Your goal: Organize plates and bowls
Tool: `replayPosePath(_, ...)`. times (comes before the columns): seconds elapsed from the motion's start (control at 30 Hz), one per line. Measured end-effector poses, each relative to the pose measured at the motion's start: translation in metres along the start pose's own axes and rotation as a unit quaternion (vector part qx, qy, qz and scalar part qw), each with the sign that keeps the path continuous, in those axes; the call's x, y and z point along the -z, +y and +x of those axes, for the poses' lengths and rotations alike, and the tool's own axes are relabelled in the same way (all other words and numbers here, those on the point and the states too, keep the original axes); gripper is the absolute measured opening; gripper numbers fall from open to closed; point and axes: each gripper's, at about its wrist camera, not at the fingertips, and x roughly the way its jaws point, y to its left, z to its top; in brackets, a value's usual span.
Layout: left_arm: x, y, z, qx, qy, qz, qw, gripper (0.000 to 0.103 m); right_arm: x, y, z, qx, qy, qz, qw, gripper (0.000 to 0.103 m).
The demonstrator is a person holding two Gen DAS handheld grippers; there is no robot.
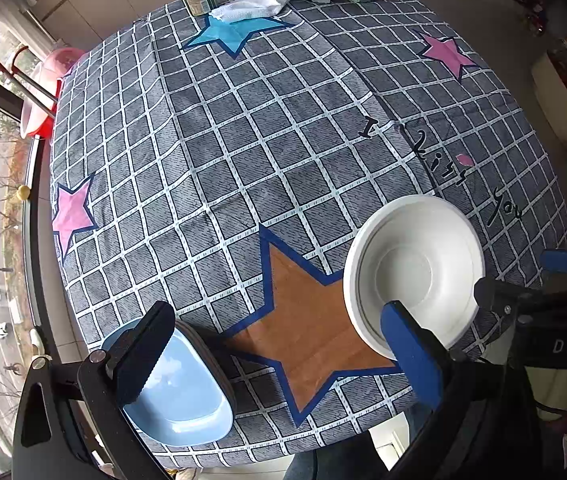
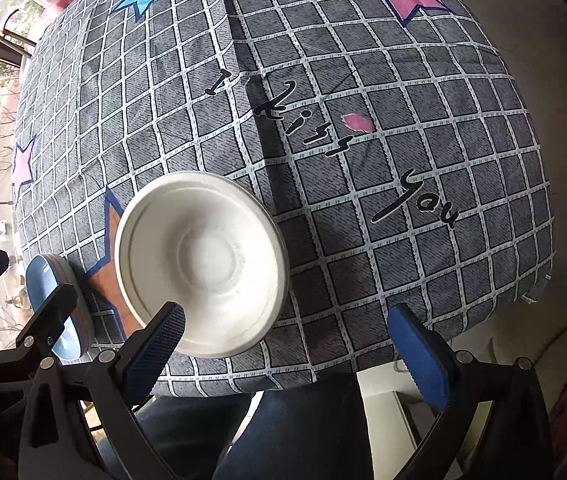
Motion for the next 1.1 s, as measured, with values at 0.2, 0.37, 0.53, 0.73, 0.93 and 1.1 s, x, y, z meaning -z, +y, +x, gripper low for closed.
replayPosePath(0.2,-0.001,0.001,0.000,0.000,0.000,-0.001,1.0000,0.103,-0.009,0.006,0.020,0.002,0.003,-0.004,1.000,0.102)
replayPosePath(0.37,0.000,0.002,0.000,-0.001,0.000,0.000,1.0000,0.103,-0.011,0.010,0.025,0.003,0.004,-0.007,1.000,0.102)
replayPosePath(0.53,0.000,0.001,0.000,-0.001,-0.001,-0.001,1.0000,0.103,-0.012,0.011,0.028,0.002,0.005,-0.006,1.000,0.102)
replayPosePath(0.73,-0.002,0.002,0.002,-0.002,0.002,-0.001,1.0000,0.103,-0.012,0.011,0.030,0.002,0.006,-0.006,1.000,0.102)
replayPosePath(0.93,-0.002,0.003,0.003,-0.003,0.004,-0.001,1.0000,0.103,-0.016,0.014,0.036,0.002,0.009,-0.004,1.000,0.102)
replayPosePath(1.1,-0.003,0.002,0.005,-0.003,0.007,-0.002,1.0000,0.103,-0.016,0.013,0.038,0.002,0.011,-0.006,1.000,0.102)
